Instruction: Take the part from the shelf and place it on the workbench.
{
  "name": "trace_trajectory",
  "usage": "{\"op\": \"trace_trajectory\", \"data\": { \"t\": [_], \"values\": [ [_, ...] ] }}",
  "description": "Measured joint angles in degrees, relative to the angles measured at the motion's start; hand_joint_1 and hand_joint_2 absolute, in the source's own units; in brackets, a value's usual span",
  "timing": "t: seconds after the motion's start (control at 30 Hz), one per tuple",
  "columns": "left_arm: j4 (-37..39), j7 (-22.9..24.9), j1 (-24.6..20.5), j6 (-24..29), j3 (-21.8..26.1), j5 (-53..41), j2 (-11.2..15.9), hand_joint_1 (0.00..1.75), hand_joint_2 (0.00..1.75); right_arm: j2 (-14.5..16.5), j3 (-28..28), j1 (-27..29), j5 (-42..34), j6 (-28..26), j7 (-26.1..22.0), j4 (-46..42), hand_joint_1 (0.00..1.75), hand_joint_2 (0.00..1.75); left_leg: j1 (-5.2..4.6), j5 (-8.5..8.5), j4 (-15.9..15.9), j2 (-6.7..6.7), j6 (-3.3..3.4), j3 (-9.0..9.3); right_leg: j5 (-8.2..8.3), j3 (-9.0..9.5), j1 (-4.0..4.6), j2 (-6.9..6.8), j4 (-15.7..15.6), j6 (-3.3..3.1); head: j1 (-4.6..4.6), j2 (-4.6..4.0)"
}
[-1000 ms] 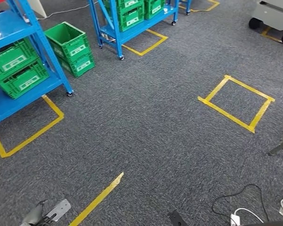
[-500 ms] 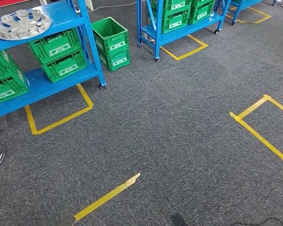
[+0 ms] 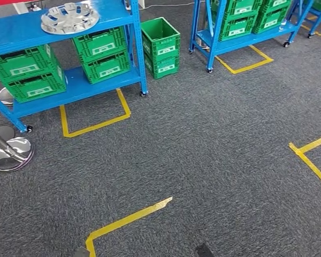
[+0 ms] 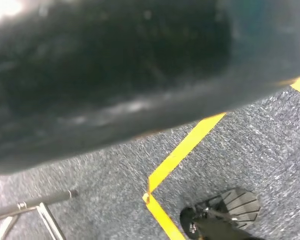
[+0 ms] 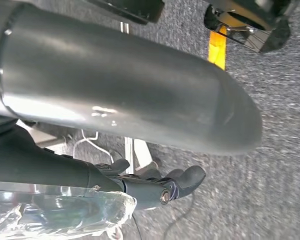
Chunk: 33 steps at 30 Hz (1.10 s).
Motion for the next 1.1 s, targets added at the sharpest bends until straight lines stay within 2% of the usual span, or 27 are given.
{"op": "trace_trajectory", "data": {
  "t": [0.03, 0.07, 0.1, 0.13, 0.17, 0.23, 0.27, 0.3, 0.33, 0.37, 0.4, 0.43, 0.47, 0.5, 0.53, 0.6, 0.63, 0.67, 0.73, 0.77, 0.8, 0.83, 0.93, 0.97, 1.07, 1.1],
  "values": [
    [0.02, 0.05, -0.02, 0.07, 0.09, 0.0, -0.14, 0.0, 0.0, -0.02, 0.0, 0.0, -0.03, -0.01, -0.04, 0.0, 0.0, 0.0, -0.25, -0.24, -0.46, 0.03, 0.37, 0.1, -0.14, 0.15, 0.1, -0.63, -0.03, 0.27, 0.0, 0.0],
    [0.04, 0.08, 0.04, 0.1, 0.16, 0.0, -0.29, 0.0, 0.0, -0.04, 0.0, -0.04, -0.04, -0.01, -0.07, -0.01, 0.0, 0.0, -0.23, -0.16, -0.57, -0.76, 0.77, 0.05, -0.26, 0.4, 0.08, -1.29, -0.12, 0.55, 0.01, 0.0],
    [0.07, 0.12, 0.18, 0.1, 0.25, 0.0, -0.42, 0.0, 0.0, -0.06, -0.01, -0.07, -0.05, -0.02, -0.09, -0.02, 0.0, 0.0, -0.14, -0.06, -0.78, -1.45, 1.09, 0.15, -0.55, 0.55, 0.01, -1.23, -0.05, 0.87, 0.0, 0.0],
    [0.09, 0.16, 0.25, 0.11, 0.35, 0.0, -0.58, 0.0, 0.0, -0.07, -0.01, -0.08, -0.05, -0.03, -0.14, -0.03, 0.0, 0.0, 0.01, 0.07, -1.0, -2.14, 1.45, 0.29, -1.19, 0.42, -0.09, -0.19, 0.59, 1.17, 0.11, 0.0],
    [0.1, 0.19, 0.2, 0.12, 0.46, 0.0, -0.72, 0.0, 0.0, -0.08, -0.01, -0.07, -0.06, -0.05, -0.18, -0.04, 0.0, 0.0, 0.21, 0.21, -1.21, -2.9, 1.81, 0.4, -2.43, -0.32, -0.2, 1.45, 2.45, 1.46, 0.33, 0.0],
    [0.1, 0.39, -0.05, 0.05, 0.71, 0.1, -0.98, 0.0, 0.0, -0.18, -0.02, 0.13, -0.13, -0.09, -0.22, -0.03, 0.0, 0.0, 0.4, 0.33, -1.29, -4.48, 2.29, 0.34, -6.04, -3.79, -0.41, 4.96, 9.64, 1.75, 0.82, 0.0],
    [0.1, 0.58, -0.12, -0.05, 0.82, 0.17, -1.08, 0.0, 0.0, -0.24, -0.03, 0.28, -0.17, -0.11, -0.19, -0.03, 0.0, 0.0, 0.39, 0.35, -1.28, -5.35, 2.41, 0.27, -7.51, -5.82, -0.46, 5.69, 13.51, 1.83, 0.94, 0.0],
    [0.1, 0.8, -0.07, -0.15, 0.93, 0.27, -1.2, 0.0, 0.0, -0.29, -0.04, 0.42, -0.2, -0.13, -0.16, -0.03, 0.0, 0.0, 0.38, 0.36, -1.27, -6.19, 2.45, 0.25, -8.0, -7.26, -0.47, 5.98, 15.98, 1.87, 0.97, 0.0],
    [0.1, 1.0, 0.04, -0.28, 1.01, 0.36, -1.31, 0.0, 0.0, -0.32, -0.05, 0.51, -0.2, -0.13, -0.14, -0.03, 0.0, 0.0, 0.37, 0.37, -1.24, -7.04, 2.44, 0.28, -7.25, -7.74, -0.49, 6.09, 16.29, 1.86, 0.99, 0.0],
    [0.11, 1.16, 0.15, -0.37, 1.08, 0.42, -1.44, 0.0, 0.0, -0.33, -0.07, 0.53, -0.16, -0.1, -0.13, -0.03, 0.0, 0.0, 0.39, 0.38, -1.22, -7.89, 2.39, 0.35, -5.41, -7.09, -0.53, 6.27, 14.25, 1.81, 0.99, 0.0],
    [0.11, 1.25, 0.2, -0.48, 1.14, 0.5, -1.57, 0.0, 0.0, -0.34, -0.08, 0.51, -0.1, -0.03, -0.17, -0.04, 0.0, 0.0, 0.41, 0.39, -1.2, -8.74, 2.28, 0.42, -2.95, -5.59, -0.64, 6.92, 10.53, 1.72, 1.0, 0.0],
    [0.12, 1.32, 0.18, -0.63, 1.24, 0.6, -1.67, 0.0, 0.0, -0.37, -0.08, 0.47, -0.02, 0.07, -0.23, -0.03, 0.0, 0.0, 0.36, 0.38, -1.14, -9.55, 2.07, 0.45, -0.99, -3.9, -0.81, 8.32, 6.51, 1.6, 1.03, 0.0],
    [0.12, 1.4, 0.09, -0.8, 1.37, 0.71, -1.71, 0.0, 0.0, -0.39, -0.09, 0.43, 0.07, 0.19, -0.31, -0.03, 0.0, 0.0, 0.32, 0.39, -1.02, -10.31, 1.79, 0.36, 0.26, -2.38, -1.0, 9.65, 3.14, 1.47, 1.02, 0.0],
    [0.12, 1.46, 0.03, -0.95, 1.53, 0.82, -1.67, 0.0, 0.0, -0.42, -0.09, 0.38, 0.15, 0.3, -0.37, -0.03, 0.0, 0.0, 0.33, 0.46, -0.94, -10.96, 1.43, 0.16, 0.74, -1.42, -1.11, 10.7, 1.12, 1.33, 1.03, 0.0],
    [0.12, 1.56, 0.04, -1.06, 1.74, 0.9, -1.59, 0.0, 0.0, -0.43, -0.09, 0.33, 0.19, 0.4, -0.41, -0.02, 0.0, 0.0, 0.39, 0.59, -0.9, -11.56, 1.02, -0.1, 0.59, -1.04, -1.1, 11.15, 0.44, 1.15, 1.04, 0.0],
    [0.13, 1.79, 0.27, -1.09, 2.2, 0.96, -1.34, 0.0, 0.0, -0.42, -0.13, 0.23, 0.21, 0.49, -0.44, -0.03, 0.0, 0.0, 0.66, 0.79, -0.86, -12.25, 0.29, -0.53, 0.75, -0.81, -1.02, 10.07, 0.21, 0.64, 1.07, 0.0],
    [0.13, 1.9, 0.39, -1.05, 2.38, 0.96, -1.26, 0.0, 0.0, -0.42, -0.15, 0.18, 0.2, 0.5, -0.45, -0.03, 0.0, 0.0, 0.64, 0.4, -0.33, -11.28, -0.02, -0.82, 0.86, -0.72, -1.04, 9.4, 0.1, 0.28, 0.91, 0.0],
    [0.14, 1.97, 0.37, -1.02, 2.5, 0.96, -1.23, 0.0, 0.0, -0.41, -0.16, 0.15, 0.2, 0.51, -0.47, -0.03, 0.0, 0.0, 0.59, -0.67, 1.29, -9.73, -0.3, -1.58, 0.93, -0.62, -1.08, 8.56, -0.07, -0.07, 0.7, 0.0],
    [0.15, 2.02, 0.09, -0.97, 2.55, 0.96, -1.3, 0.0, 0.0, -0.42, -0.18, 0.24, 0.2, 0.54, -0.49, -0.03, 0.0, 0.0, 0.55, -4.22, 7.77, -6.24, -0.76, -4.63, 0.85, -0.49, -0.99, 6.68, -0.2, -0.6, 0.34, 0.0],
    [0.15, 2.03, -0.03, -0.97, 2.56, 0.96, -1.32, 0.0, 0.0, -0.44, -0.19, 0.31, 0.19, 0.55, -0.48, -0.03, 0.0, 0.0, 0.65, -5.92, 11.71, -5.55, -0.94, -6.52, 0.76, -0.47, -0.88, 5.7, -0.19, -0.75, 0.3, 0.0],
    [0.15, 2.03, -0.03, -0.97, 2.57, 0.96, -1.32, 0.0, 0.0, -0.46, -0.21, 0.35, 0.19, 0.56, -0.48, -0.03, 0.0, 0.0, 0.74, -6.78, 14.52, -5.27, -1.05, -7.83, 0.66, -0.44, -0.81, 4.81, -0.19, -0.82, 0.31, 0.0],
    [0.15, 2.04, 0.05, -0.96, 2.58, 0.96, -1.32, 0.0, 0.0, -0.48, -0.22, 0.33, 0.18, 0.56, -0.47, -0.03, 0.0, 0.0, 0.8, -6.57, 15.52, -5.14, -1.1, -8.24, 0.55, -0.36, -0.77, 3.97, -0.18, -0.84, 0.29, 0.0],
    [0.15, 2.08, 0.27, -0.93, 2.63, 0.96, -1.27, 0.0, 0.0, -0.49, -0.24, 0.2, 0.18, 0.6, -0.47, -0.03, 0.0, 0.0, 0.77, -2.57, 10.17, -4.61, -0.84, -5.26, 0.22, 0.05, -0.69, 2.26, -0.18, -0.74, 0.27, 0.0],
    [0.15, 2.08, 0.27, -0.92, 2.64, 0.96, -1.26, 0.0, 0.0, -0.49, -0.25, 0.19, 0.18, 0.6, -0.47, -0.03, 0.0, 0.0, 0.75, -1.88, 8.91, -4.47, -0.76, -4.57, 0.18, 0.12, -0.67, 2.06, -0.18, -0.71, 0.28, 0.0],
    [0.15, 2.08, 0.25, -0.9, 2.65, 0.96, -1.25, 0.0, 0.0, -0.49, -0.25, 0.16, 0.17, 0.6, -0.47, -0.02, 0.0, 0.0, 0.72, -1.21, 7.4, -4.14, -0.66, -3.75, 0.12, 0.22, -0.66, 1.87, -0.18, -0.67, 0.28, 0.0],
    [0.15, 2.09, 0.12, -0.8, 2.69, 0.89, -1.23, 0.0, 0.0, -0.49, -0.25, 0.12, 0.13, 0.64, -0.45, -0.02, 0.0, 0.0, 0.45, -0.81, 5.09, -2.97, -0.3, -2.53, -0.08, 0.31, -0.48, 1.43, -0.12, -0.45, 0.28, 0.0]
  ]
}}
